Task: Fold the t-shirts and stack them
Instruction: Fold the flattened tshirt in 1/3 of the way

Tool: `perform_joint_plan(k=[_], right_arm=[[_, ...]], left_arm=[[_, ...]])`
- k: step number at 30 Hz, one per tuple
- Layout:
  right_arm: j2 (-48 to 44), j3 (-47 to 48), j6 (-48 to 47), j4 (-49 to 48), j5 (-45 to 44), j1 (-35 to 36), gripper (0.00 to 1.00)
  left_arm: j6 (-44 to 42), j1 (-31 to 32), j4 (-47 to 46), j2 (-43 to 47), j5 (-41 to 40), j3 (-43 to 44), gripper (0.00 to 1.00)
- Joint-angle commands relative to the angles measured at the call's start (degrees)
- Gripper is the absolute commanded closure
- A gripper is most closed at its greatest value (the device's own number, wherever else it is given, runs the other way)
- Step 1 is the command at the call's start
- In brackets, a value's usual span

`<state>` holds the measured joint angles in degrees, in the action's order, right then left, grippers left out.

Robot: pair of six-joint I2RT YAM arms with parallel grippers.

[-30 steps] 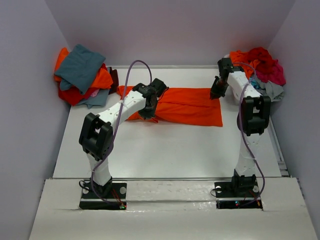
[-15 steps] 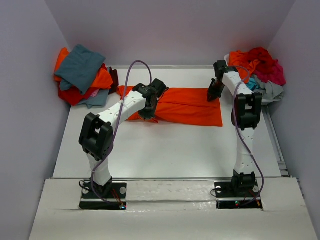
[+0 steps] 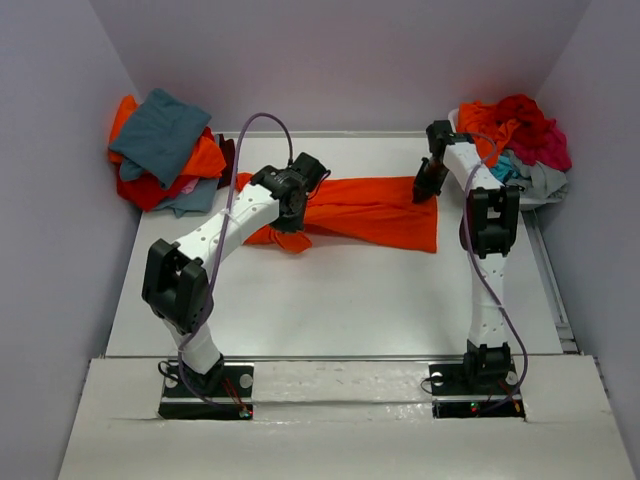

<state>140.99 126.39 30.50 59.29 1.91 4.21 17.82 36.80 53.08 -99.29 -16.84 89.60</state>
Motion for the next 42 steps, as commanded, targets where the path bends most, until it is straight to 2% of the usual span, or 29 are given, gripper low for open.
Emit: perform_joint_plan(k=[1, 6, 9, 10, 13, 17, 20, 24, 27, 31, 36, 42], right_arm=[[4.2, 2.6, 0.3, 1.0, -1.6, 0.3, 0.83], [5.4, 4.0, 0.3, 1.6, -1.6, 0.3, 0.81], [5.4, 4.0, 0.3, 1.8, -1.6, 0.3, 0.81], [5.3, 3.9, 0.1, 1.8, -1.6, 0.3, 0.81], [4.4, 2.9, -0.2, 1.6, -3.5, -0.3, 0.81], [3.7, 2.3, -0.6, 1.6, -4.0, -0.3, 0.81], [3.2, 1.5, -0.7, 1.7, -4.5, -0.8, 0.81], [2.9, 1.2, -1.0, 2.2, -4.3, -0.8, 0.81], [1.3, -1.1, -1.2, 2.4, -4.5, -0.8, 0.81], [-1.3, -5.0, -1.5, 0.7, -4.5, -1.3, 0.81], [-2.2, -5.7, -1.9, 1.4, -4.7, -1.3, 0.80], [-3.4, -6.5, -2.2, 1.7, -5.2, -1.3, 0.81]], left_arm=[[1.4, 0.3, 1.8, 5.0, -2.9, 1.3, 0.94], [0.8, 0.8, 1.9, 4.8, -1.1, 0.8, 0.92], [0.3, 0.8, 1.5, 3.8, 0.8, -0.9, 0.75], [0.0, 0.8, 1.5, 3.3, 1.1, -1.5, 0.67], [-0.3, 1.5, 1.1, 2.3, 0.9, -2.1, 0.53], [-0.2, 1.5, -0.1, 2.2, 2.2, -1.5, 0.36], [0.5, 1.5, -0.7, 1.9, 1.0, -1.5, 0.30], [2.1, -0.8, -1.9, -1.0, 0.1, -2.0, 0.29], [2.1, -3.8, -4.8, -2.7, 5.1, -0.3, 0.29], [0.7, -9.0, -8.1, -5.8, 10.6, 3.5, 0.29], [-1.0, -15.9, -8.9, -11.6, 12.6, 8.9, 0.30], [-1.4, -19.0, -9.2, -19.5, 14.6, 15.5, 0.30]])
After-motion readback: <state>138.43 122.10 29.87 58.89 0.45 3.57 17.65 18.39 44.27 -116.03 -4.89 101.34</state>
